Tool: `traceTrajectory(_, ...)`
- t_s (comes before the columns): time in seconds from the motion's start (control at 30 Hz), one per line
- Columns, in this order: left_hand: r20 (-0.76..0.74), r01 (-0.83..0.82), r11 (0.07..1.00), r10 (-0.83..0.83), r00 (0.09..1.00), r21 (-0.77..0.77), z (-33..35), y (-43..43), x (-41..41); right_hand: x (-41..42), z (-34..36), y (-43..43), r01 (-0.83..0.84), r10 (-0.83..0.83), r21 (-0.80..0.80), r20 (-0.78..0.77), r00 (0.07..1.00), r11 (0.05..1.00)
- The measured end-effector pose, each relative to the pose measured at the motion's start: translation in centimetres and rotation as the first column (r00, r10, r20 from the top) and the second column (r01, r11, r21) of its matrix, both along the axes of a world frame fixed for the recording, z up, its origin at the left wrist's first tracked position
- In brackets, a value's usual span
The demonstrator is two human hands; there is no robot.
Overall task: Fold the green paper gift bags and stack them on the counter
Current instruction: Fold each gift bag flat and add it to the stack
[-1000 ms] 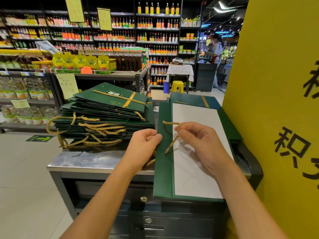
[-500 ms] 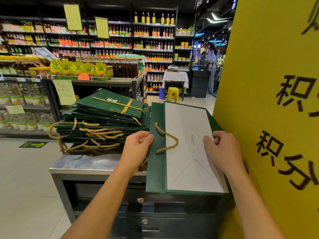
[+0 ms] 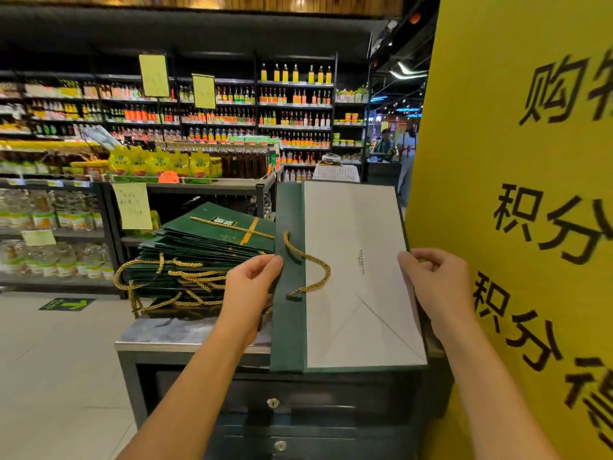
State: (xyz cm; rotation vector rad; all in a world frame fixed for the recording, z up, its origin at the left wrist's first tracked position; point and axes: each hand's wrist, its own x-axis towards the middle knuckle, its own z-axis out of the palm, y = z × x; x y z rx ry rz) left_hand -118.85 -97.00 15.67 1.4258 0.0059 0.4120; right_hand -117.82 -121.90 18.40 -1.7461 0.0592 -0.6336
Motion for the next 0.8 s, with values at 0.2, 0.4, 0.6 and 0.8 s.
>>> traceTrajectory(0.2, 0.201, -0.089, 0.995, 0.081, 0.976, 0.032, 5.4, 1.6, 0.0, -0.7, 4.5, 0.6, -0.151, 0.112, 0.180, 0.210, 0.971, 0.972)
traceTrajectory(0.4, 0.313, -0.046, 0.993, 0.011, 0.950, 0.106, 7.1, 2.5, -0.5, -0.8, 5.9, 0.5, -0.319, 0.230, 0.295, 0.298, 0.926, 0.901)
traceTrajectory(0.6, 0.184, 0.131, 0.991, -0.125, 0.975, -0.022, 6.1, 2.4, -1.0, -0.7, 4.6, -0.5, -0.319, 0.301, 0.352, 0.106, 0.948, 0.880)
traceTrajectory(0.8, 0.036, 0.091, 0.990, -0.095, 0.995, 0.105, 2.1, 0.7, -0.3, 0.1, 0.6, -1.1, -0.204, 0.213, 0.090, -0.100, 0.972, 0.975)
